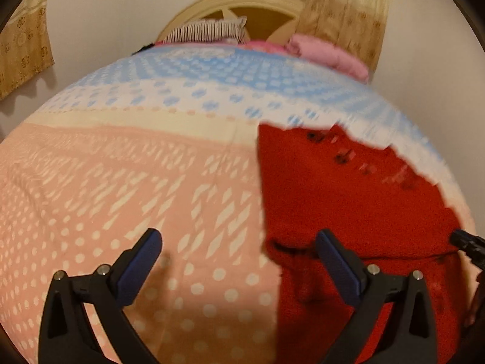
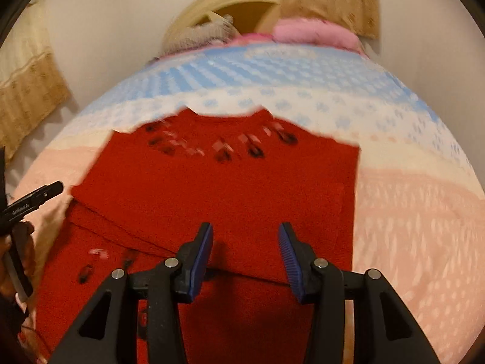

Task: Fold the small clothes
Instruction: 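Pinch the sweater hem with the right gripper and adjust it, then move both open grippers down to the hem of the red sweater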

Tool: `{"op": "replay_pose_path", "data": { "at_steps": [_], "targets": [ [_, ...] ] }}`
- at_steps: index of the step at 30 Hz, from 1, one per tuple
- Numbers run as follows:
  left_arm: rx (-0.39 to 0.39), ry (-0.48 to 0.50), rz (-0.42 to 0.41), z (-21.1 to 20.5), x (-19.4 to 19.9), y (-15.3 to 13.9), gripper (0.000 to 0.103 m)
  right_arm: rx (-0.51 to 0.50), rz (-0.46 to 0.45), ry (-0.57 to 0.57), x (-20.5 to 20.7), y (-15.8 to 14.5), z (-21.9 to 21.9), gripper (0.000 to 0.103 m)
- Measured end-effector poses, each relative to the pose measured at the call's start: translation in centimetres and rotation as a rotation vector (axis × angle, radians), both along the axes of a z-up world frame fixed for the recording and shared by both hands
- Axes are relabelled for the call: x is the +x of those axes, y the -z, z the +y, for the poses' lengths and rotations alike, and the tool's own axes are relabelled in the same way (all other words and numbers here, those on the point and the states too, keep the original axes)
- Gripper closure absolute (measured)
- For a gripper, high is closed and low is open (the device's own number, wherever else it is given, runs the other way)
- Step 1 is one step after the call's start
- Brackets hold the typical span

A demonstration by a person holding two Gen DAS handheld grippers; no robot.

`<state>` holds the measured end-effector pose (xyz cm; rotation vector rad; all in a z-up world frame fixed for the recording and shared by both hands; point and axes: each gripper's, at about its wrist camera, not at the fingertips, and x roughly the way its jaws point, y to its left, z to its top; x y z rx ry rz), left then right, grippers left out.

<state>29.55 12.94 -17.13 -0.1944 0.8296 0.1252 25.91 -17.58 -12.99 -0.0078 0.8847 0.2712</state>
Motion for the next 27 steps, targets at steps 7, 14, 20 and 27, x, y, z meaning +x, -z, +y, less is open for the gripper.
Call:
{"op": "replay_pose_path", "data": {
  "at_steps": [7,14,20,27],
  "targets": [
    [-0.046,0.006,0.041,0.6,0.5,1.5,0.000,0.057,0.005,0.013,-1.6,2.1,-1.7,0.056],
    [-0.013,0.013,0.049,0.0,0.2,1.6,0.000,0.088,0.003,0.034,-2.0,2.5,-1.9,0.056],
    [-0.019,0.031,0.057,-0.3,0.6,1.9,0.000,0.086,-0.009,0.040,-1.8,2.7,-1.9,0.055],
    [-0.031,0.066,0.066,-0.7,0.8,1.9,0.000,0.081,-0.007,0.037,-1.8,2.7,-1.7,0.052]
  ]
}}
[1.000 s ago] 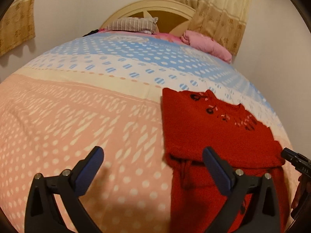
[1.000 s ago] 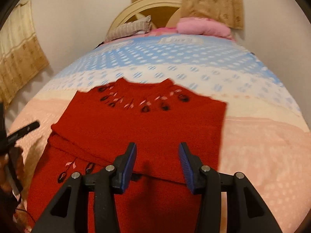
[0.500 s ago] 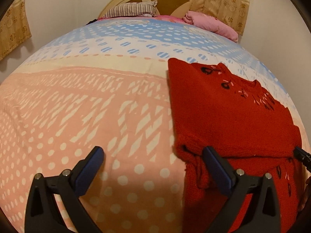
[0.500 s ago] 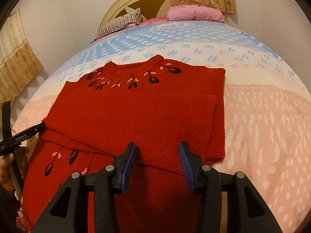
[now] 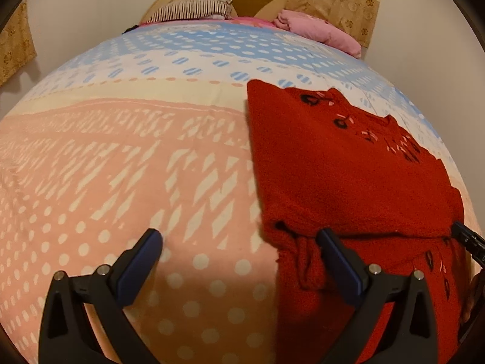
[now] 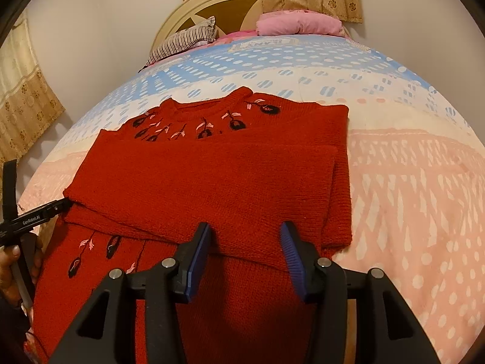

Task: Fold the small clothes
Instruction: 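Move both open grippers down to the hem of the red sweater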

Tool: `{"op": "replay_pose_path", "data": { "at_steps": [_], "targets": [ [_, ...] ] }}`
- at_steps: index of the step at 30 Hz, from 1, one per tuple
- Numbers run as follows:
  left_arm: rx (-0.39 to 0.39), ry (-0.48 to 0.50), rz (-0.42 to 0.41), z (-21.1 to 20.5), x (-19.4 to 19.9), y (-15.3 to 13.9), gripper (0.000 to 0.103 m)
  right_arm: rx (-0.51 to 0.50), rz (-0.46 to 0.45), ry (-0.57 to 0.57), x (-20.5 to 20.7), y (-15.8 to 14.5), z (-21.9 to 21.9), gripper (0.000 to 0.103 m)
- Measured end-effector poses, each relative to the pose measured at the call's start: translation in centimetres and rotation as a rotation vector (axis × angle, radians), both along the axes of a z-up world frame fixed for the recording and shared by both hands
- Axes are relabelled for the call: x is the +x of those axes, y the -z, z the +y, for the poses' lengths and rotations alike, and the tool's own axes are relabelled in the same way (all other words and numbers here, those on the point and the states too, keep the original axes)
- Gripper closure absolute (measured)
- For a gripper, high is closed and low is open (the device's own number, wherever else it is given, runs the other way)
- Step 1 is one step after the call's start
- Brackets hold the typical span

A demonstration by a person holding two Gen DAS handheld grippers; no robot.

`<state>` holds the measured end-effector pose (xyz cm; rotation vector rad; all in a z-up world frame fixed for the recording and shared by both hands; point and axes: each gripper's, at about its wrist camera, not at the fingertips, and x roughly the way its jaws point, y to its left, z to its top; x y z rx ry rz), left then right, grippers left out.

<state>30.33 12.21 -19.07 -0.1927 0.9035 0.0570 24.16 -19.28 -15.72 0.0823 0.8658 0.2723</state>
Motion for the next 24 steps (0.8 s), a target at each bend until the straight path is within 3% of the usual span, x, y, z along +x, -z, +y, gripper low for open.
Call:
{"op": "replay_pose_path", "data": {
  "at_steps": [8,11,24],
  "targets": [
    [0.124,0.015,-0.025,-1.7,-1.0,-1.5,0.000,-0.032,0.012,-0.009,0.0,-0.6,0.4,0.052],
    [0.095,0.050,-0.059,-2.4,-2.9,-2.8,0.000,-0.023,-0.008,-0.010,-1.4,-1.8,0.5,0.046],
    [0.063,0.119,-0.174,-3.8,-9.7,-8.4,0.000,0.054,-0.040,-0.058,-7.9,-3.6,0.2,0.046]
  ]
}}
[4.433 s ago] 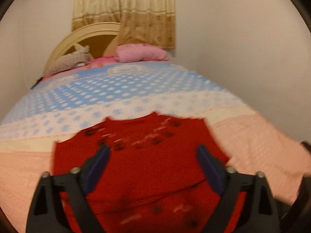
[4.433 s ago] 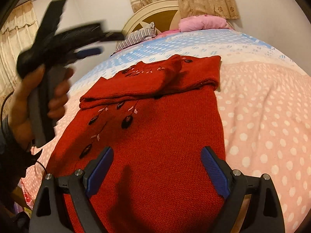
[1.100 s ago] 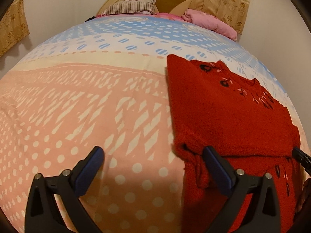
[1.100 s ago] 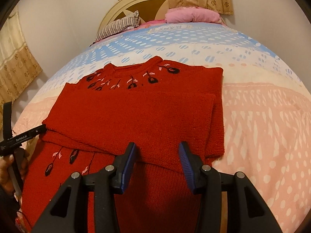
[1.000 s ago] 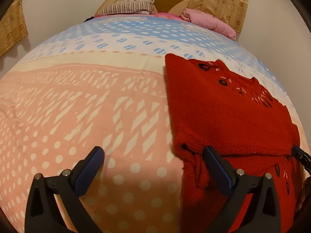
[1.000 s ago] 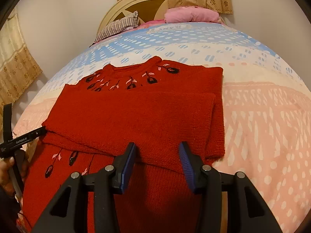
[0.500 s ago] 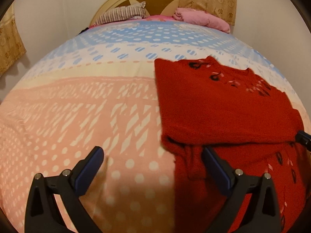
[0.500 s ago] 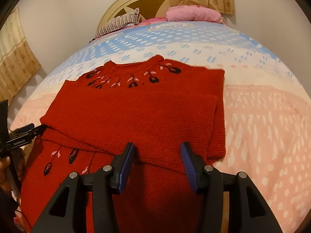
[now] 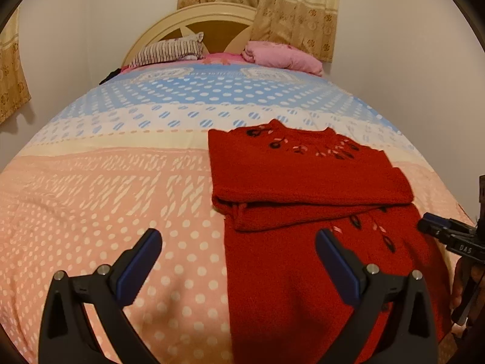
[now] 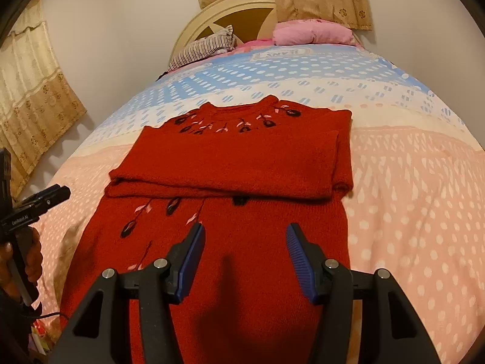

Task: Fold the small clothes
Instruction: 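Move both open grippers down to the hem of the red sweater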

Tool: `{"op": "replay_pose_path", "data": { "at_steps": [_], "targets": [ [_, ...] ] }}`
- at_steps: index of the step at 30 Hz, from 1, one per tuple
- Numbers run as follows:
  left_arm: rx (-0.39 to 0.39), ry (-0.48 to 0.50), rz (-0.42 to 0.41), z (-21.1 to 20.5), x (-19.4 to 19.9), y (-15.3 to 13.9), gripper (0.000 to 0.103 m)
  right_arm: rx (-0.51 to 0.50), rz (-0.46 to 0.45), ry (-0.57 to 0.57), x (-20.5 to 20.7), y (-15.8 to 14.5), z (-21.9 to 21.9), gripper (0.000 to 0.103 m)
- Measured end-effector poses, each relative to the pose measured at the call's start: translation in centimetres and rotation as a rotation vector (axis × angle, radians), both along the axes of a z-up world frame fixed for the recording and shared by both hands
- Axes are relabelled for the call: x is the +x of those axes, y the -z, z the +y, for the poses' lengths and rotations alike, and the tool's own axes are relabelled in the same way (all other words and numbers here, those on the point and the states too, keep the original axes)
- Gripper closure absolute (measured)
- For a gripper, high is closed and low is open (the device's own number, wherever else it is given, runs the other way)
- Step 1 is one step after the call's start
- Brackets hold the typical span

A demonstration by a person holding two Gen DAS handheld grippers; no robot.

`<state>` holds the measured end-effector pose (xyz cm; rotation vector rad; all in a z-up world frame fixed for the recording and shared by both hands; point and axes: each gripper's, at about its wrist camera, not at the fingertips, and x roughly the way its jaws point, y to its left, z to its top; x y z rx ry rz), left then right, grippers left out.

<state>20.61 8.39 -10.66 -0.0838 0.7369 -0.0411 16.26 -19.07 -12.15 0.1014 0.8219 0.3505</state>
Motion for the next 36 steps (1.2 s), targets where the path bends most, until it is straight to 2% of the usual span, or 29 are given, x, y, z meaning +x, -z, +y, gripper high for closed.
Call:
{"op": "replay_pose_path", "data": {
  "at_steps": [7,17,22,30,35,36],
  "targets": [
    [-0.042,0.034,-0.015,0.3,-3.6,-1.2,0.000,0.007,-0.003,-0.036,-3.2,-0.8,0.2,0.046],
    [-0.049,0.052,-0.020,0.7,-8.3,-1.4,0.000,-0.003,0.014,-0.057,-7.0,-0.8,0.0,0.046],
    [-0.043,0.059,0.011,1.0,-10.4,0.1,0.000,-0.005,0.027,-0.072,-9.4,-0.5,0.0,0.046],
    [-0.057,0.076,0.106,1.0,-13.3,3.4,0.001,-0.008,0.052,-0.093,-12.5,-0.3,-0.2,0.045],
    [-0.135,0.097,0.139,1.0,-14.3,4.5,0.013,-0.025,0.063,-0.107,-14.3,0.1,0.1,0.045],
    [-0.142,0.107,0.142,0.8,-14.4,4.6,0.020,-0.026,0.066,-0.111,-14.8,0.3,0.1,0.045]
  ]
}}
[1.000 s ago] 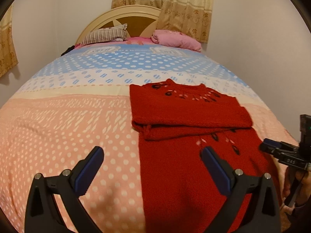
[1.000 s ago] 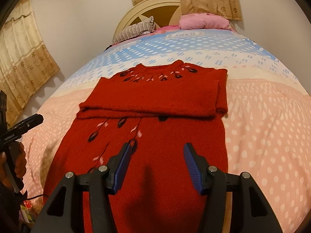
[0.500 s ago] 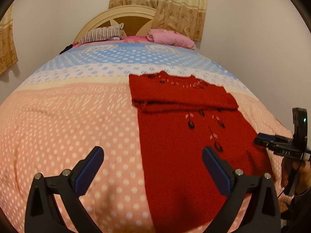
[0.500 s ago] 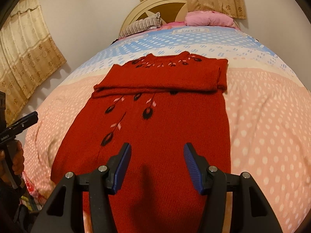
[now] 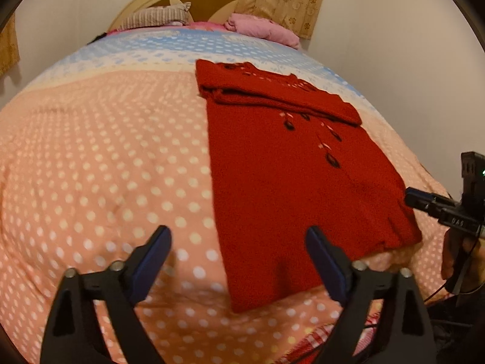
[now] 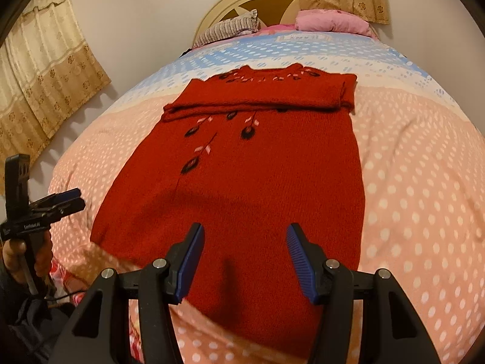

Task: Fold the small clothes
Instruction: 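Move both open grippers down to the hem of the red sweater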

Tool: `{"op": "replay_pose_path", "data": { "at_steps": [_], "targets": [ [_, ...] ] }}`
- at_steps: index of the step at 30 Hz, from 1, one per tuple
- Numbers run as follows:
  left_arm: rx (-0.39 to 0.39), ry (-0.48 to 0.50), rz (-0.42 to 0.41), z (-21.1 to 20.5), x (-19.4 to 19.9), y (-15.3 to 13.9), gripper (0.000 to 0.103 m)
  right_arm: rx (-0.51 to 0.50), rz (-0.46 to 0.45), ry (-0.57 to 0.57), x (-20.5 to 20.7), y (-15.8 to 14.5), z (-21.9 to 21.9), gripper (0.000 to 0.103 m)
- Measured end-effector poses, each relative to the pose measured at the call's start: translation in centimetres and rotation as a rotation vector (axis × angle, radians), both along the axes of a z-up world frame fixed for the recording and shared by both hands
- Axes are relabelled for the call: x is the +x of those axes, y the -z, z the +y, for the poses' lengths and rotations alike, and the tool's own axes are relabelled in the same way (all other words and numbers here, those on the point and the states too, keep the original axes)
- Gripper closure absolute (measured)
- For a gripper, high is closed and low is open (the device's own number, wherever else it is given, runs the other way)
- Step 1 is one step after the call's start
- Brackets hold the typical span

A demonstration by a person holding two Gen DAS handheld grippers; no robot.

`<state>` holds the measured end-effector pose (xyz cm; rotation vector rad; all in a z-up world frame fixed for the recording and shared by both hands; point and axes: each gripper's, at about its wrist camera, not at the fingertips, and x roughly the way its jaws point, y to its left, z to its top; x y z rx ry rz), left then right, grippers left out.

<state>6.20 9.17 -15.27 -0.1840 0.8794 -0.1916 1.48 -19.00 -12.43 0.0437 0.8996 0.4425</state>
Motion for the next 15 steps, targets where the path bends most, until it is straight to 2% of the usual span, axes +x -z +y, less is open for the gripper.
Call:
{"op": "replay_pose_path", "data": {
  "at_steps": [1,2,9,13,15],
  "targets": [
    [-0.005,0.011,0.004,-0.2,-0.1,0.1,0.026,0.000,-0.001,0.000,-0.4,0.1,-0.1,0.045],
    [-0.007,0.018,0.015,-0.5,-0.1,0.3,0.027,0.001,-0.007,0.004,-0.8,0.1,-0.2,0.045],
    [-0.043,0.017,0.053,-0.8,-0.4,1.5,0.029,0.020,-0.036,0.028,-2.2,-0.1,-1.1,0.045],
    [-0.074,0.027,0.078,-1.0,-0.3,2.0,0.036,0.034,-0.034,0.048,-2.5,0.2,-1.9,0.045],
    [-0.086,0.030,0.102,-1.3,-0.3,2.6,0.036,0.031,-0.034,0.052,-2.7,0.4,-2.2,0.045]
  ]
}}
